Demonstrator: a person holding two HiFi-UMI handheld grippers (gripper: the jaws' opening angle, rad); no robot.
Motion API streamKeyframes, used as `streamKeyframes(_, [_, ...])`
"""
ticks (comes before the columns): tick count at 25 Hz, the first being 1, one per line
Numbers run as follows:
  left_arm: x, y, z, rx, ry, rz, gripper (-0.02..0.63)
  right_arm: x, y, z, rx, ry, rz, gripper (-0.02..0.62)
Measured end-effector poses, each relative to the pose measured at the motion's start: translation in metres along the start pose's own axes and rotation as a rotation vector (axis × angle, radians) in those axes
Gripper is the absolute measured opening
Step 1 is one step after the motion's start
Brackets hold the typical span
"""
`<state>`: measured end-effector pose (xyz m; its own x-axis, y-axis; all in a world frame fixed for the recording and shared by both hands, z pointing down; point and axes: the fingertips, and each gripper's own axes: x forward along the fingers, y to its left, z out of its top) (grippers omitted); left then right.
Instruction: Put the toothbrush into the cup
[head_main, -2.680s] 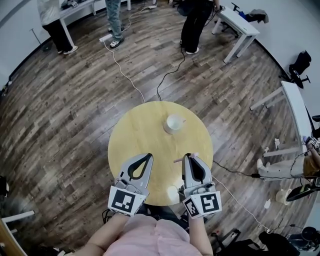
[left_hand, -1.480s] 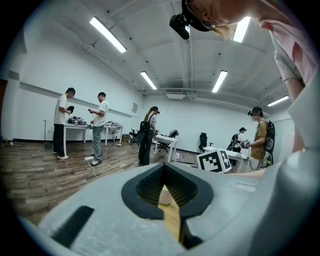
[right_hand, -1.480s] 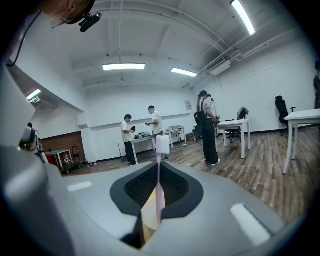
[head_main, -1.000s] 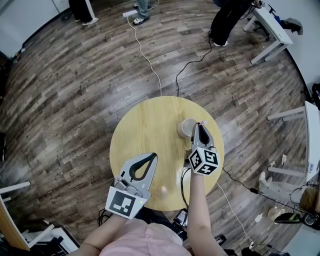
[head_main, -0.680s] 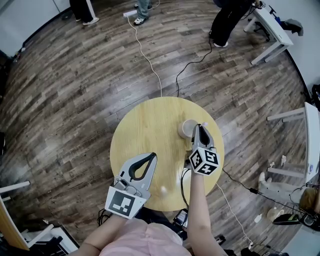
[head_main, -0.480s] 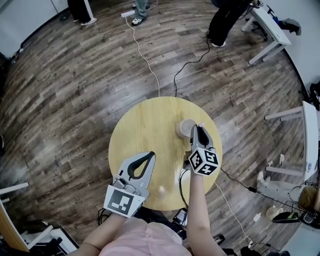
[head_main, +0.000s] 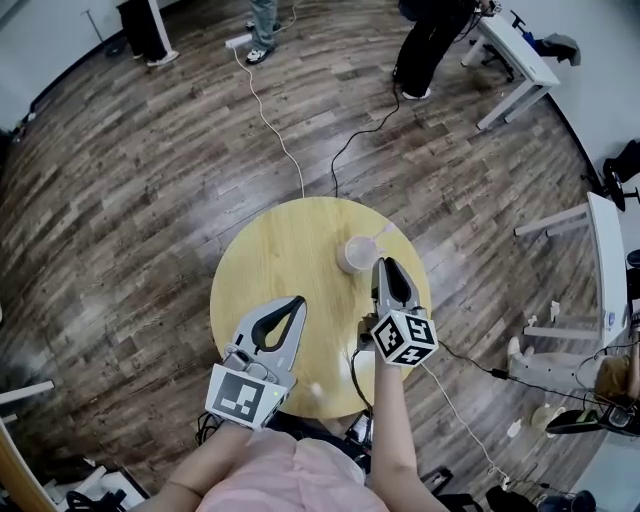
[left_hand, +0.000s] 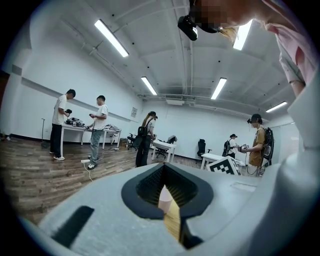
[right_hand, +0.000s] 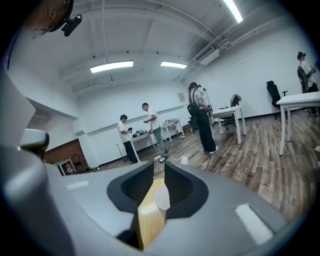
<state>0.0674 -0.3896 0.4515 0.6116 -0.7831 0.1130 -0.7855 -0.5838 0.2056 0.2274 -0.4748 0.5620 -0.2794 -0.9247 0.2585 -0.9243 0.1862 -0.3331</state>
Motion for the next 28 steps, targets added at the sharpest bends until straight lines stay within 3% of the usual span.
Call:
streamKeyframes(16, [-0.039,-0.046,0.028,0.093,-0.050,-0.054,-0.002,-0.115,0.072,0.059,-0.082,-0.182,0.083,0.061])
streamKeyframes(20, [-0.053,-0.053,0.029,0.097,-0.057,-0.064,-0.002,-0.137,0.093,0.066,-0.106,-0.212,0.100,0.058])
streamKeyframes(23, [-0.061,-0.061,0.037,0.092,-0.107,-0.070,-0.002,-0.155,0.105,0.066,-0.125,-0.228,0.116,0.056])
streamKeyframes(28, [-0.072,-0.070,0.032,0.112,-0.084,-0.083,-0.002,-0.178,0.117,0.058,-0.128,-0.230,0.128,0.054])
